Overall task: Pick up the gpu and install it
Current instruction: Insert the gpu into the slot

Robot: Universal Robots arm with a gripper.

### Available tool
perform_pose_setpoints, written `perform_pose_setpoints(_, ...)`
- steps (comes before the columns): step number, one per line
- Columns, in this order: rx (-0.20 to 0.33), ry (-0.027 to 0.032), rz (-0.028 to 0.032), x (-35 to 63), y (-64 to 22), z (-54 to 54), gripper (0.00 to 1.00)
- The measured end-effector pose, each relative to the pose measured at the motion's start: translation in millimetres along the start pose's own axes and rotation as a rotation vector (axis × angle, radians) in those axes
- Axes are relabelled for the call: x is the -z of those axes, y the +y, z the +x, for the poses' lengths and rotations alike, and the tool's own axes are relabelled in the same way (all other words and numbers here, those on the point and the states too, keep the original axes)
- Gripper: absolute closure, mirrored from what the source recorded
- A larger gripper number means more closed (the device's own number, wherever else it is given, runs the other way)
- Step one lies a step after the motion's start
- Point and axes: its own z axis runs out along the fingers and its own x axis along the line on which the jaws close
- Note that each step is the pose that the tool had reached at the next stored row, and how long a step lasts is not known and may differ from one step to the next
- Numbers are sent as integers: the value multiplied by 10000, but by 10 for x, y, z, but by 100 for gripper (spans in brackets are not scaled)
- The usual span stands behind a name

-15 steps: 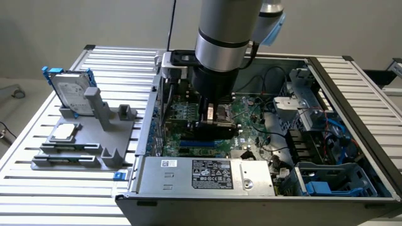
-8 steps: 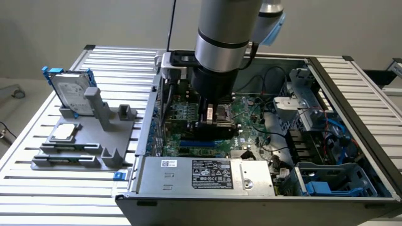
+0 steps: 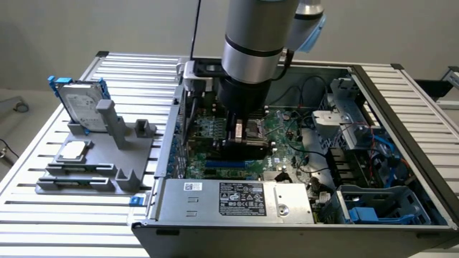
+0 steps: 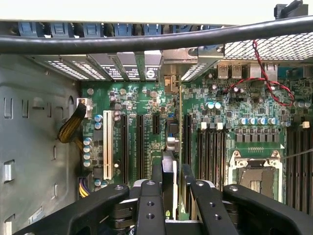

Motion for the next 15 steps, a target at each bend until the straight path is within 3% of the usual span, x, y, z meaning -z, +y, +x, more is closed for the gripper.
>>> perform_pose_setpoints(15, 16, -14, -4, -44, 32, 3, 73)
